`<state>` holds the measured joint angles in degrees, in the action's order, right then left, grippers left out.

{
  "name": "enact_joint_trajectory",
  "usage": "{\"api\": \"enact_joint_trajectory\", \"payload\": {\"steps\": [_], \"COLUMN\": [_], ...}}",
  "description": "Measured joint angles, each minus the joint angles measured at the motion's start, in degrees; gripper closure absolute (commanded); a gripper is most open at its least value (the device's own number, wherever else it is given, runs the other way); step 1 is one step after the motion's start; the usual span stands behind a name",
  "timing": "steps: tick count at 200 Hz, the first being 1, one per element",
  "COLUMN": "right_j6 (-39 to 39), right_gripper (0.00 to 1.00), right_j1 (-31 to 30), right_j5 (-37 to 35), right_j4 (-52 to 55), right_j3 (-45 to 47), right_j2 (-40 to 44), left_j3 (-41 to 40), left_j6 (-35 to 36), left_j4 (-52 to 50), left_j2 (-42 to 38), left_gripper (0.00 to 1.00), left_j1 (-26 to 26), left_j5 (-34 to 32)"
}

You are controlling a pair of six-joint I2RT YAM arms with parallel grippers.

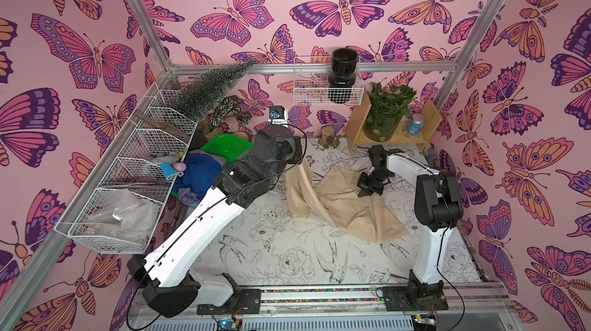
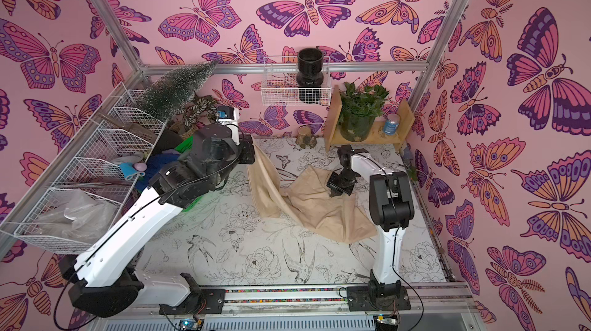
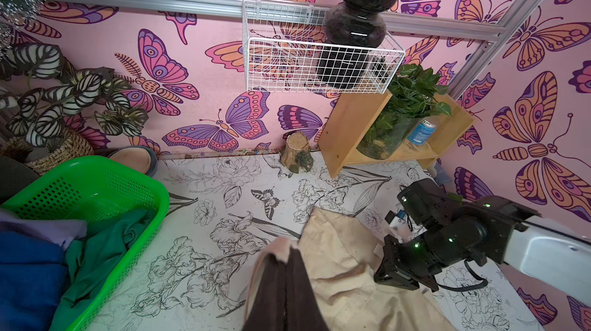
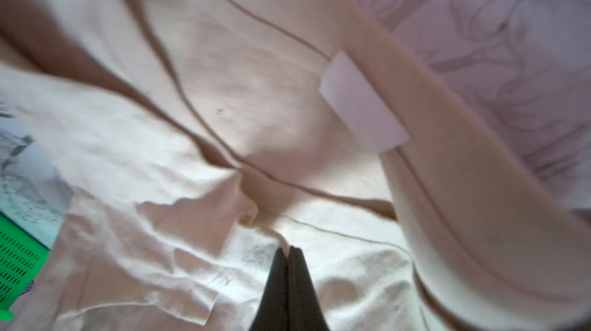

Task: Fold and stack t-shirts
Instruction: Flatten out the T-shirt at the center of the board.

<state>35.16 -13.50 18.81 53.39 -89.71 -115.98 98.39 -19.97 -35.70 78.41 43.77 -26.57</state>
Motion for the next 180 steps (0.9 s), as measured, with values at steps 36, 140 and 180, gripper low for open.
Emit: {"api": "enact_joint_trajectory", "payload": {"steps": [36, 140, 180], "right_j6": [1.53, 48.7, 57.13], "right_gripper": [1.0, 1.0, 1.0], "right_j1": [1.53, 29.0, 37.73], "right_j5": [-3.41, 8.28, 14.75], "right_j4": [-3.76, -45.77, -59.1], "right_j3": [-11.85, -67.93, -54.34], "right_j2": [7.69, -16.85, -3.17], "left_j3": [0.2, 39.41, 41.27], "left_j6": [0.61, -2.14, -1.6], "left_j4": [-0.02, -9.57, -9.75], "left_j2": [0.98, 27.65, 23.08], "left_gripper": [1.0, 1.0, 1.0], "left_j1": [-1.46, -36.83, -35.78], "left_j5": [0.2, 20.55, 28.94]}}
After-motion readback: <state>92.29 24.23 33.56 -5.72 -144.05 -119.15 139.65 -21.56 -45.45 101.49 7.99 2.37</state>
